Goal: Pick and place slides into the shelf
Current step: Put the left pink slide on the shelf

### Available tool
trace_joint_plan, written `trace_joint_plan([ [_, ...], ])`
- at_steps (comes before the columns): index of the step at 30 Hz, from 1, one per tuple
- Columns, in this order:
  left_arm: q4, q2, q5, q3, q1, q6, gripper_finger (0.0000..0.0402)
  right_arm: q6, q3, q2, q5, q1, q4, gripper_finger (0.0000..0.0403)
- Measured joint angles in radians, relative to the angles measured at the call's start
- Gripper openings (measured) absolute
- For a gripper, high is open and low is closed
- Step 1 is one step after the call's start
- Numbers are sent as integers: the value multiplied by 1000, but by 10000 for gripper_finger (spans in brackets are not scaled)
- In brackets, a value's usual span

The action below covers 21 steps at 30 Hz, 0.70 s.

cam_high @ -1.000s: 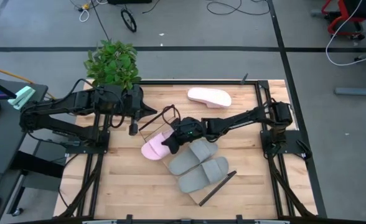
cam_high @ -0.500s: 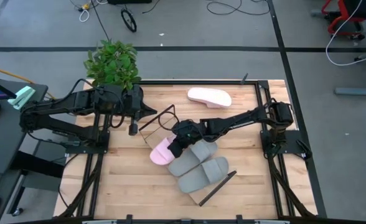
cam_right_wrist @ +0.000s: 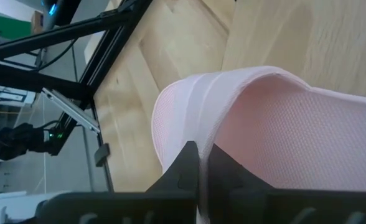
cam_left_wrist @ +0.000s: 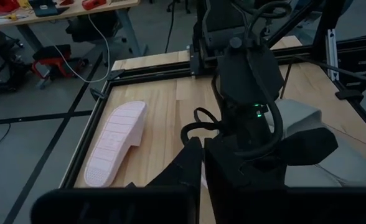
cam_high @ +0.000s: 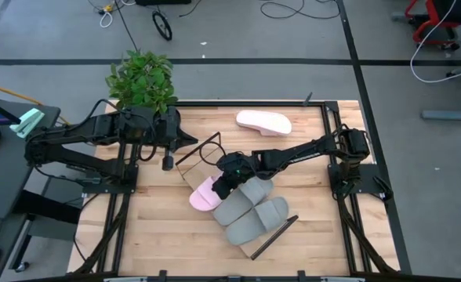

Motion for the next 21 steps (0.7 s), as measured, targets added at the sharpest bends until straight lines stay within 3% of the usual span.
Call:
trace_joint_plan([
  [11,0,0,0,0,0,3,10,8,0,0,-9,0,-9,9],
  [21,-1,0,0,0,0,2,24,25,0,0,-53,0,-14,11],
])
